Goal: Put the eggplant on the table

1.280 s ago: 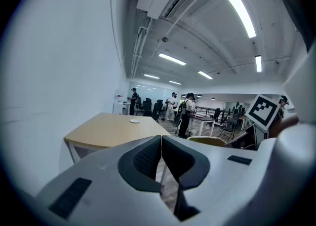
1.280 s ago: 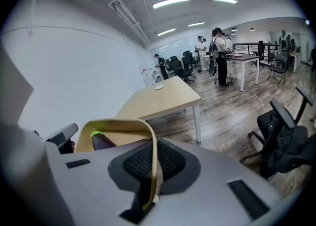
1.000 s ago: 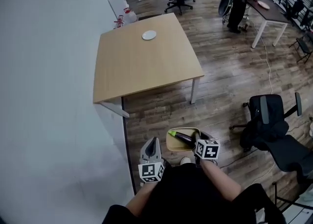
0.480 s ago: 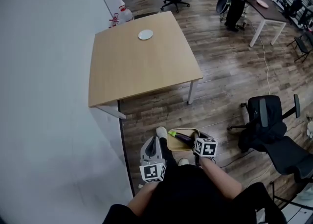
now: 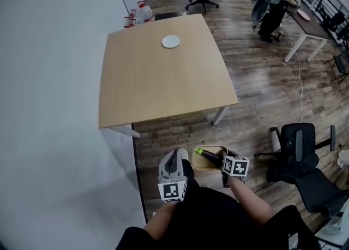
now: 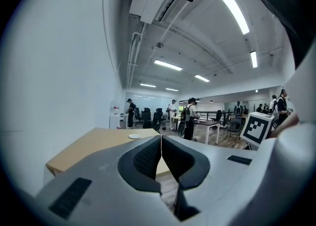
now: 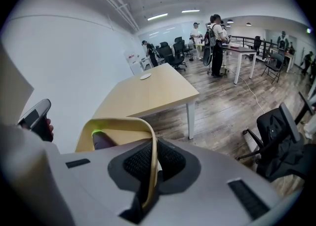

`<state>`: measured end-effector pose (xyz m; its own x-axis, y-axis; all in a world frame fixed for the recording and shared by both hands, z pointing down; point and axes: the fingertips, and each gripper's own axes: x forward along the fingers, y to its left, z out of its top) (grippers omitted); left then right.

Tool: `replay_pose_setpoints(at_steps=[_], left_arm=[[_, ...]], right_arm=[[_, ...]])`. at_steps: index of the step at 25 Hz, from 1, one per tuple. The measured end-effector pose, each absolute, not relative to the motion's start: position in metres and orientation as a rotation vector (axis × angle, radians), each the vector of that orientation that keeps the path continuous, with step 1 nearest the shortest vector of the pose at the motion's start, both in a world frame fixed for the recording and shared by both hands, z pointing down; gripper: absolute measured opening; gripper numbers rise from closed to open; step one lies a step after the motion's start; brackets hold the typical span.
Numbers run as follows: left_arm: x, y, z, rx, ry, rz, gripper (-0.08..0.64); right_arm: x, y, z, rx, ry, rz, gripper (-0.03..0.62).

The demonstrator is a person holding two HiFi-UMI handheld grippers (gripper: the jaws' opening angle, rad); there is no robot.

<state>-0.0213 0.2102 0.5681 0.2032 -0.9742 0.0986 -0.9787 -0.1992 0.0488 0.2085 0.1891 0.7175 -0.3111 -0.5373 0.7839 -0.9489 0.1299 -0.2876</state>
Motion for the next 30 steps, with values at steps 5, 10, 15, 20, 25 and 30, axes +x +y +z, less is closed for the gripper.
replay_pose_setpoints(at_steps=[5, 10, 15, 20, 25, 30], left_arm=[[-0.050, 0.143, 0.554, 2.371, -1.854, 0.022, 0.015], [-0.077, 0.085, 0.562, 2.411, -1.818, 0.064, 0.015], [-0.100, 0.038, 0.559, 2.390, -1.771, 0.011, 0.015], [-0.116, -0.001, 0.561, 2.407, -1.762, 0.044, 0.015], [-0.124, -0.029, 0.564, 2.396, -1.754, 0.044, 0.015], [-0.123, -0.064, 0.570, 2.389, -1.730, 0.037, 0.015]], right_arm=[[0.184, 0.130, 0.707, 1.438, -1.918, 1.069, 0.072], [0.176, 0.067, 0.706, 1.477, -1.882, 1.050, 0.072], [0.161, 0.012, 0.703, 1.515, -1.881, 1.037, 0.071], [0.157, -0.032, 0.703, 1.573, -1.875, 1.051, 0.072], [0.159, -0.070, 0.693, 1.620, -1.851, 1.041, 0.071], [0.164, -0.123, 0.689, 1.646, -1.833, 1.028, 0.071]])
